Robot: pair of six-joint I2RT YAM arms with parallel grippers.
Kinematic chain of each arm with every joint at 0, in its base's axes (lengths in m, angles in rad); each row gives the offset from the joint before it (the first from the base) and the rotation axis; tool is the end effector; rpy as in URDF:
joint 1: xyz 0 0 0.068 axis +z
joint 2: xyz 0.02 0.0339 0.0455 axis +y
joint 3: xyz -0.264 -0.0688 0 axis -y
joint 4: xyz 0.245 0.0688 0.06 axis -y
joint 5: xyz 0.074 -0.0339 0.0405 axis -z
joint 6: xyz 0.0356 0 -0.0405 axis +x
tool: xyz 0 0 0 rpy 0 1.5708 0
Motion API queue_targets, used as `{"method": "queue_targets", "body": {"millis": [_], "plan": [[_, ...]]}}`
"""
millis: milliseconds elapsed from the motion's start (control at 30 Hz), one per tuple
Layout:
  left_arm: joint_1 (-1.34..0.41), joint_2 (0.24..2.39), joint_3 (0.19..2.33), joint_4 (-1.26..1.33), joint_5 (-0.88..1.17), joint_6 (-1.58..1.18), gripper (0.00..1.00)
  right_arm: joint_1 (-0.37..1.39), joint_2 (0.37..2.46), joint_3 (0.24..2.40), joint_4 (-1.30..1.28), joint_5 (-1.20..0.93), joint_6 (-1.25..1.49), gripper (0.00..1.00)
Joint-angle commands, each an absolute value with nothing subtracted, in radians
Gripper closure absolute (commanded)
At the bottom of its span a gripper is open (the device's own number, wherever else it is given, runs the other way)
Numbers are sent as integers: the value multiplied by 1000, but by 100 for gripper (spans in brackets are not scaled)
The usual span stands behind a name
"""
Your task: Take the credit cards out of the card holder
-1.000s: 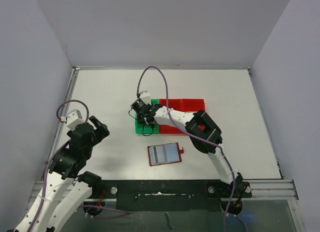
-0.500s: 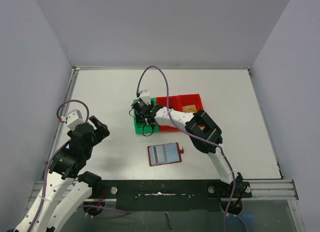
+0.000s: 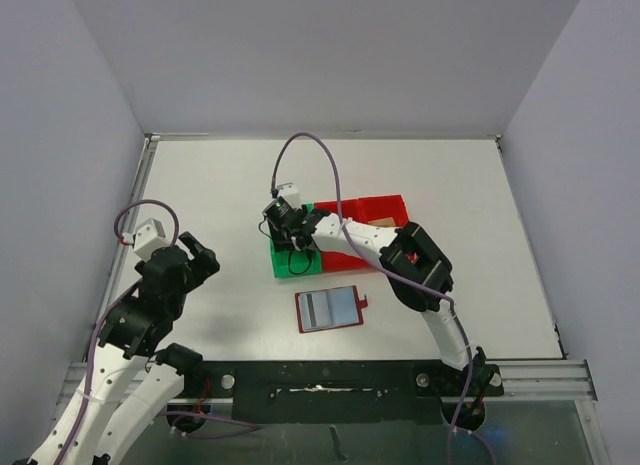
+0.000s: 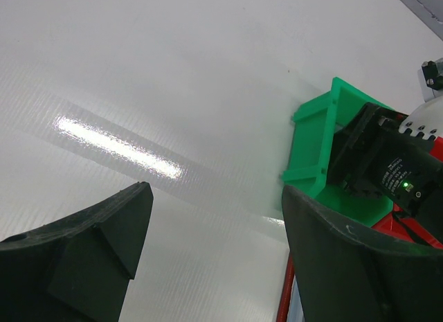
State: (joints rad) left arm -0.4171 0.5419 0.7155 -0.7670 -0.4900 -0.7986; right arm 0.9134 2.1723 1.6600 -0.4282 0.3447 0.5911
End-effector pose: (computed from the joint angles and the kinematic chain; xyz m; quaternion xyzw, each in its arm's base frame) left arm 0.1093 -0.0301 0.2921 -0.2742 0.8195 -0.0843 0.4962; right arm 0.3002 0.3692 0.1765 -0.0978 0.9331 0.0896 0.3344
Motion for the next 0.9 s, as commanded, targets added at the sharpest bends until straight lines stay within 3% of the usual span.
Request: {"method": "queue_targets", "body": {"millis": [0,367,567,867], "plan": [[-416,543,729,-721,-486,-778,26,920,2070,1706,-453,355,571,45],[-416,557,729,-721,-484,-778,26,912,2047,1701,-458,346,548,46],[-416,560,727,-715,-471,-772,26,933,1930,1684,-438,347,517,48],[-416,570,701,-654,-369,-744,26,969,1512,1217,-285,367,582,46]]}}
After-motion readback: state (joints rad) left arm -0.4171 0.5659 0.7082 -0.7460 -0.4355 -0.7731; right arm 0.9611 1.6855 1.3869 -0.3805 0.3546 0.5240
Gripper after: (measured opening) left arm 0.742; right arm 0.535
